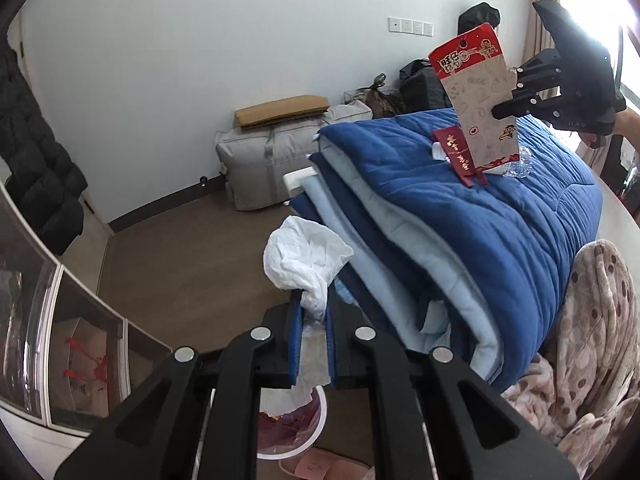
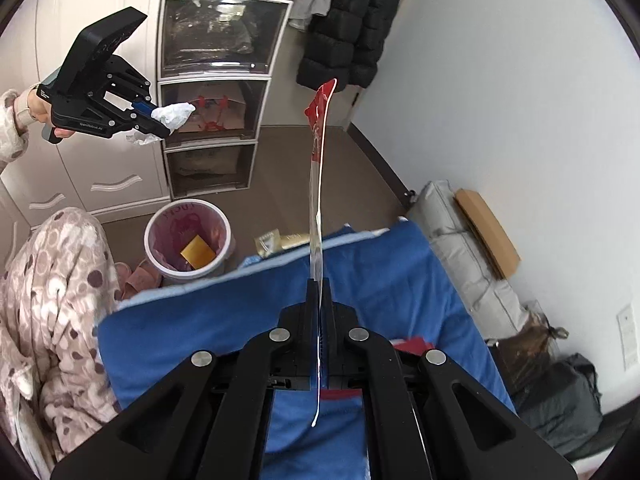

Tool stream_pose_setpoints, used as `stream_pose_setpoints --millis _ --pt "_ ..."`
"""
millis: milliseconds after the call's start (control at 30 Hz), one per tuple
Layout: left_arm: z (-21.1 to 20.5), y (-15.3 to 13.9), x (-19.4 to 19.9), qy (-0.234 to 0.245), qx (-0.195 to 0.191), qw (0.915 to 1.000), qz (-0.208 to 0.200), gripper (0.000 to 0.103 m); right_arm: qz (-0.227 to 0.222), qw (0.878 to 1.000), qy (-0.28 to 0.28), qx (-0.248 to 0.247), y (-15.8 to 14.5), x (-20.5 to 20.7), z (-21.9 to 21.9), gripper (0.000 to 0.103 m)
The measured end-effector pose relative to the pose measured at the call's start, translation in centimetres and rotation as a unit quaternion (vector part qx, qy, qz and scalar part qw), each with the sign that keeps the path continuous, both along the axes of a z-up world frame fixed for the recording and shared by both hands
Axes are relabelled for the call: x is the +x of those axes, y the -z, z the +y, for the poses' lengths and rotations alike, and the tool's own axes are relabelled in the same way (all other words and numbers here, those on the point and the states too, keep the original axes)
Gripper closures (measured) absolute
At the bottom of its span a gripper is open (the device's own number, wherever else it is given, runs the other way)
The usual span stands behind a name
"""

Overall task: Collect trash
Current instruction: 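Carry the tissue and tag over the bin with both grippers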

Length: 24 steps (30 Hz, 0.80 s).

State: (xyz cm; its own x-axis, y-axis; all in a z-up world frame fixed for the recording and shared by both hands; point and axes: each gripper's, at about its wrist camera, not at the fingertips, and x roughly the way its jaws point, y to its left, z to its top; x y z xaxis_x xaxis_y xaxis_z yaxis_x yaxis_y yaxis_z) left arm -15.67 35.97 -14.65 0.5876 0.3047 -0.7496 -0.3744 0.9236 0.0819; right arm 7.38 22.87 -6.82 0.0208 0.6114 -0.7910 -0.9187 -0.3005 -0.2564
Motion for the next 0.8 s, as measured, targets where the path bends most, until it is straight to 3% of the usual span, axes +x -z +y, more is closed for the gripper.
stream_pose_setpoints --millis 200,467,667,800 --pt "2.7 3.2 -6.1 -0.037 -0.024 0.999 0.01 0.093 0.023 0.998 -0.058 -0.011 1.7 -7.2 6.4 0.103" --pt "6.2 8.7 -11.8 -0.078 -0.074 0.994 0.017 0.093 0.052 0.989 -0.129 -0.047 6.4 -16.2 13.5 0.103" --pt "8.8 14.9 -13.5 -0.093 -0.137 0.9857 0.032 0.093 0.065 0.98 -0.163 -0.098 12.2 -21.5 18.7 0.103" --pt "11.2 19.5 -13.3 -0.111 -0.179 0.9767 0.04 0.093 0.084 0.973 -0.169 -0.134 16.6 -22.8 21.1 0.103"
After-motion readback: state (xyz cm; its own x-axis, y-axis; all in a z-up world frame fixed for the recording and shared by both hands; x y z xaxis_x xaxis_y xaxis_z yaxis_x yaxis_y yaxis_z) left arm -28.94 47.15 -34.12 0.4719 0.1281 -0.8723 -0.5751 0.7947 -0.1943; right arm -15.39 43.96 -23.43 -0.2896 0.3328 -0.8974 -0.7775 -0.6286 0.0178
